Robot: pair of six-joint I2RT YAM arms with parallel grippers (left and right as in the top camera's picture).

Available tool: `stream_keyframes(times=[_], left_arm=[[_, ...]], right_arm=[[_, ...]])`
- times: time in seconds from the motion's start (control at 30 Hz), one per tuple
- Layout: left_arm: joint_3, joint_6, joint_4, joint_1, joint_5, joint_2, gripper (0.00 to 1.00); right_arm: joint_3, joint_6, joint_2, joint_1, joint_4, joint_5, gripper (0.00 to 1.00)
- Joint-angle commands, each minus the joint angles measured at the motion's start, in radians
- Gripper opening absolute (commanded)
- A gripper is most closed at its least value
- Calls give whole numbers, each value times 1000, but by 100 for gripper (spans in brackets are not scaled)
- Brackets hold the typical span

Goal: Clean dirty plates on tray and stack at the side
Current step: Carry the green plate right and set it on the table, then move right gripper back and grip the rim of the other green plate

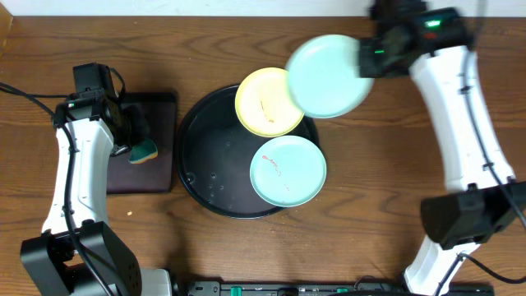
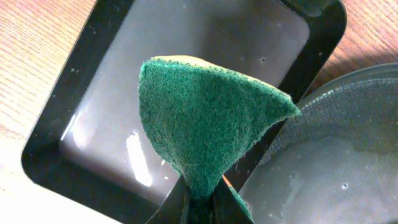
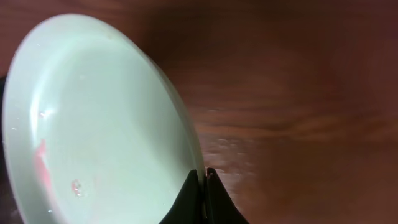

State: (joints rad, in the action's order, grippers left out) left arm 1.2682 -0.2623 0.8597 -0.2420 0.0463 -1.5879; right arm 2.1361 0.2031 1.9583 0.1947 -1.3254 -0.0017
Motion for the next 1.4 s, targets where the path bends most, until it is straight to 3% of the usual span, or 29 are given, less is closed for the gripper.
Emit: stream_keyframes(times=[0.0, 0.3, 0.5, 0.7, 0.77, 0.83, 1.03, 1.2, 1.37], left_arm=[[-2, 2, 0, -3, -12, -4, 7], [-2, 2, 0, -3, -12, -4, 8], [-2, 2, 0, -4, -12, -4, 8], [-2, 2, 0, -4, -12, -4, 8], [-2, 2, 0, -3, -12, -4, 7], [-2, 2, 0, -4, -12, -4, 7], [-2, 2, -1, -3, -12, -4, 7], [-2, 2, -1, -4, -12, -4, 8], [-2, 2, -1, -4, -12, -4, 7]], right_arm=[[3, -67, -3, -129, -43, -58, 1], [-192, -92, 22, -292, 12, -58, 1], [-417, -198, 22, -307, 140, -59, 1], [-603, -205, 22, -303, 314, -60, 1], [-647, -204, 22, -301, 342, -59, 6], [-671, -204, 22, -301, 340, -59, 20], [-618, -177, 20, -297, 246, -84, 27], [-379, -211, 20, -263, 36, -257, 29], [-280, -213, 20, -185, -23, -285, 35]])
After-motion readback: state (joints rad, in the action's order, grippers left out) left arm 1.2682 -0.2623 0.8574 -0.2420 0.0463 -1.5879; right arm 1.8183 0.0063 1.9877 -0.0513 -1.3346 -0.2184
